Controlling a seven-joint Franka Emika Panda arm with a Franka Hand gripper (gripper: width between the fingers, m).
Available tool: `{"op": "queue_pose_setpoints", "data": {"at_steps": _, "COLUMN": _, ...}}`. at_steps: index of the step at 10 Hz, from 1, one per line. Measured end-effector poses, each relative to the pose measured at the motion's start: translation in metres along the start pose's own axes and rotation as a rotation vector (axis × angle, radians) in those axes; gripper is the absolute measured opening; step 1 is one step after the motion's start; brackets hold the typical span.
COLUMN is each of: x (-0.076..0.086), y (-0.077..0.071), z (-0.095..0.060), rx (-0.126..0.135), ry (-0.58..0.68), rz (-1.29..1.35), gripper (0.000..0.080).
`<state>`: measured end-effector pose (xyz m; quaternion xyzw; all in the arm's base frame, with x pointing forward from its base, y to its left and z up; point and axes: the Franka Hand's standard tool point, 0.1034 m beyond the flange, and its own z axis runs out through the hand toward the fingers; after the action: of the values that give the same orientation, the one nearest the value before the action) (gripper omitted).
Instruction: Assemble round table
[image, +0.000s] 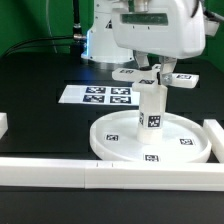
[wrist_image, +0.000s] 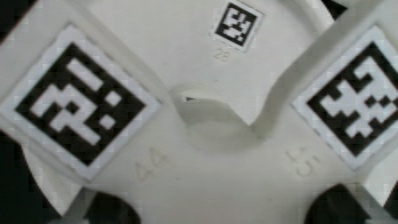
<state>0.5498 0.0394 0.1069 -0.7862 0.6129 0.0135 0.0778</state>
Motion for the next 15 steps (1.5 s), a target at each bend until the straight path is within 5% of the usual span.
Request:
{"op": "queue_pose_setpoints", "data": {"at_steps": 4, "x": 0.001, "y": 0.0, "z": 0.0, "rx": -0.003, "ry": -0.014, "rz": 0.188, "gripper": 0.0448}}
{"op": "queue_pose_setpoints", "data": {"at_steps": 6, "x": 0.0, "y": 0.0, "z": -0.001, "rx": -0.004, "ry": -0.022, "rz": 0.154, "gripper": 0.0624}}
{"op": "queue_pose_setpoints", "data": {"at_steps": 10, "x": -0.005, "y": -0.006, "z": -0.035, "rx": 0.019, "ry": -0.058, "rz": 0.103, "gripper": 0.0648}}
{"op": "queue_pose_setpoints", "data": {"at_steps": 15, "x": -0.003, "y": -0.007, "z": -0.021, "rx": 0.003, "ry": -0.054, "rz": -0.146, "gripper": 0.0649}}
